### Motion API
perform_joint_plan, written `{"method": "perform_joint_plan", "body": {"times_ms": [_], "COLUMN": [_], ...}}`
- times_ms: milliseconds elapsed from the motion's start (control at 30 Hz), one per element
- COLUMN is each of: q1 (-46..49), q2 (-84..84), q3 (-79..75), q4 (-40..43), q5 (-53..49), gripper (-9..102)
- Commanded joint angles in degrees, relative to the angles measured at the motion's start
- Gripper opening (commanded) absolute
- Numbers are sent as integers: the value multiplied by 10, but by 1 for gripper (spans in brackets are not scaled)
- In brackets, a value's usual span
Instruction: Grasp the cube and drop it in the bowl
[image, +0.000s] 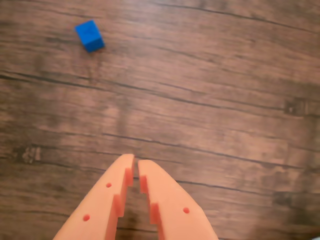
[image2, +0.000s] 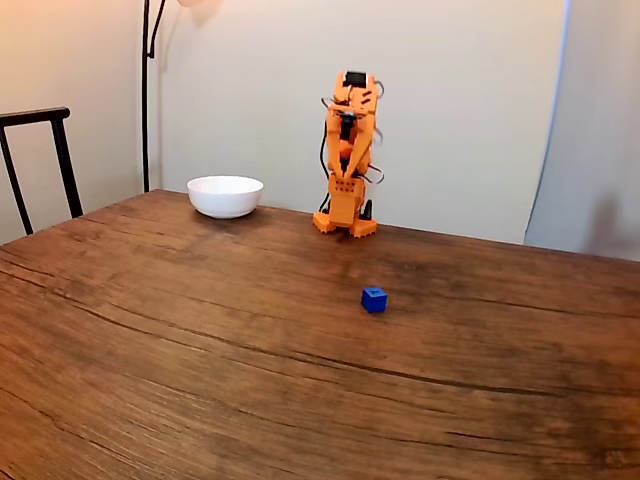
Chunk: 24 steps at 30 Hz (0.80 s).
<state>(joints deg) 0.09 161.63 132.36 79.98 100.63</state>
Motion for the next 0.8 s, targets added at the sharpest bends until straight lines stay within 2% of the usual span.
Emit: {"method": "perform_joint_plan", "body": {"times_ms": [0,233,500,767], "q1": [-4,-5,-50,-86], "q2": [-87,-258,-384,-501], "q3": [-71,-173,-243,-254], "q4": [-23,-27,-29,-122], "q5": [19,27,21,23], "gripper": [0,0,0,0]}}
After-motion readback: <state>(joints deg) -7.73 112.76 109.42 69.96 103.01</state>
